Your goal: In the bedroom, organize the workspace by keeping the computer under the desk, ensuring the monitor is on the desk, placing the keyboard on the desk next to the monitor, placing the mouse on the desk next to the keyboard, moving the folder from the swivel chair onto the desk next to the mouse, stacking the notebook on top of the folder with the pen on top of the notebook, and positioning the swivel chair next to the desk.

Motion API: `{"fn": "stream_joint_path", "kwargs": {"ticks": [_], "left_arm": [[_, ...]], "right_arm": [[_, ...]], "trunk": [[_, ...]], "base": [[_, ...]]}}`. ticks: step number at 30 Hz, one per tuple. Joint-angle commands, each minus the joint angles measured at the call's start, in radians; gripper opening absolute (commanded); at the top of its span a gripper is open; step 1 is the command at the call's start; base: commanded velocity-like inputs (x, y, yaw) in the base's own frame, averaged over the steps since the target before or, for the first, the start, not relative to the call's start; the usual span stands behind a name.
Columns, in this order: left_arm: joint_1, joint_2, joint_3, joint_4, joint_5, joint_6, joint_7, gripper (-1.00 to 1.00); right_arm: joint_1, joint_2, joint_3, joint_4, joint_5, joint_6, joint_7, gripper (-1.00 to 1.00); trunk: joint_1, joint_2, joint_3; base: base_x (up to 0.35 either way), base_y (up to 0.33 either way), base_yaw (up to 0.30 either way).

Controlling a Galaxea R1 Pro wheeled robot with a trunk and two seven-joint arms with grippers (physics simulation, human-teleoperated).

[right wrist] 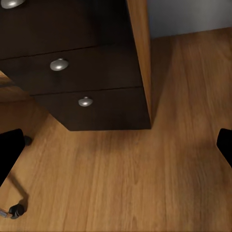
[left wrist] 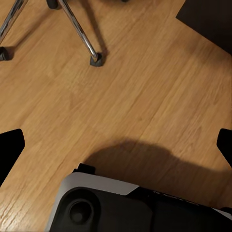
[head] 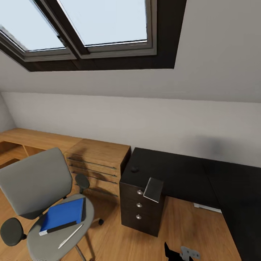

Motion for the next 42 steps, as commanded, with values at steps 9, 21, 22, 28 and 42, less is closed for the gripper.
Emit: {"fn": "stream_joint_path", "kwargs": {"ticks": [9, 21, 22, 28, 42], "left_arm": [[-0.001, 0.001, -0.008, 0.001, 0.010, -0.004, 0.001, 1.00], [-0.001, 0.001, -0.008, 0.001, 0.010, -0.004, 0.001, 1.00], [-0.001, 0.001, -0.008, 0.001, 0.010, -0.004, 0.001, 1.00], [-0.001, 0.001, -0.008, 0.001, 0.010, -0.004, 0.001, 1.00], [-0.001, 0.001, -0.008, 0.001, 0.010, -0.004, 0.001, 1.00]], "right_arm": [[-0.001, 0.000, 0.002, 0.001, -0.011, -0.003, 0.009, 1.00], [-0.001, 0.001, 0.005, 0.003, -0.008, -0.003, 0.009, 1.00], [-0.001, 0.001, 0.005, 0.003, -0.008, -0.003, 0.009, 1.00], [-0.001, 0.001, 0.006, 0.003, -0.006, -0.003, 0.009, 1.00], [-0.001, 0.002, 0.007, 0.003, -0.006, -0.003, 0.009, 1.00]], "trunk": [[0.001, -0.002, -0.017], [0.001, -0.002, -0.036], [0.001, -0.002, -0.038], [0.001, -0.002, -0.047], [0.001, -0.002, -0.065]], "base": [[0.005, -0.002, 0.000], [0.000, 0.000, 0.012], [0.000, 0.000, 0.082], [0.000, 0.000, 0.125], [0.000, 0.000, 0.176]]}}
